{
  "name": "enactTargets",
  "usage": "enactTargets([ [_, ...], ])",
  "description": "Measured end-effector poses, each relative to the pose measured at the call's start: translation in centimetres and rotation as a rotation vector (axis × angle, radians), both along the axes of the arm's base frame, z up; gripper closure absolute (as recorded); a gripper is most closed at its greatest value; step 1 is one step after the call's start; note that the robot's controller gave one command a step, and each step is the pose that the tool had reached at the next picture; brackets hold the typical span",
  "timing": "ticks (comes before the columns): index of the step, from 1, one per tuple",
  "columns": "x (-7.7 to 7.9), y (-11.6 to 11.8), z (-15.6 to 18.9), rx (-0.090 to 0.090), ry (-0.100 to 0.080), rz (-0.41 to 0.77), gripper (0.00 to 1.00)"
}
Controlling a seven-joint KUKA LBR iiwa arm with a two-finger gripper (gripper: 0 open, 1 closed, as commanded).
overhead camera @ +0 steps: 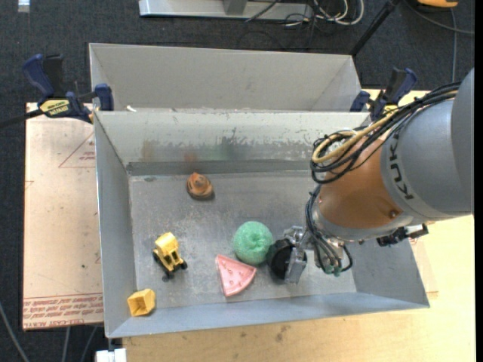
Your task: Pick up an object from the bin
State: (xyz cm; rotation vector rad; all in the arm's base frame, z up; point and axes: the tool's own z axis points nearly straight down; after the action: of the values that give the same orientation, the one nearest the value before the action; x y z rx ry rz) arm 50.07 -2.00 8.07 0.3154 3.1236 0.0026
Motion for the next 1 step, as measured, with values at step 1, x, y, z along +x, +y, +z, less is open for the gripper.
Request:
enactTargets([
  [1,-0.76,-0.76,9.37,-0.001,0.001,-0.006,1.00],
])
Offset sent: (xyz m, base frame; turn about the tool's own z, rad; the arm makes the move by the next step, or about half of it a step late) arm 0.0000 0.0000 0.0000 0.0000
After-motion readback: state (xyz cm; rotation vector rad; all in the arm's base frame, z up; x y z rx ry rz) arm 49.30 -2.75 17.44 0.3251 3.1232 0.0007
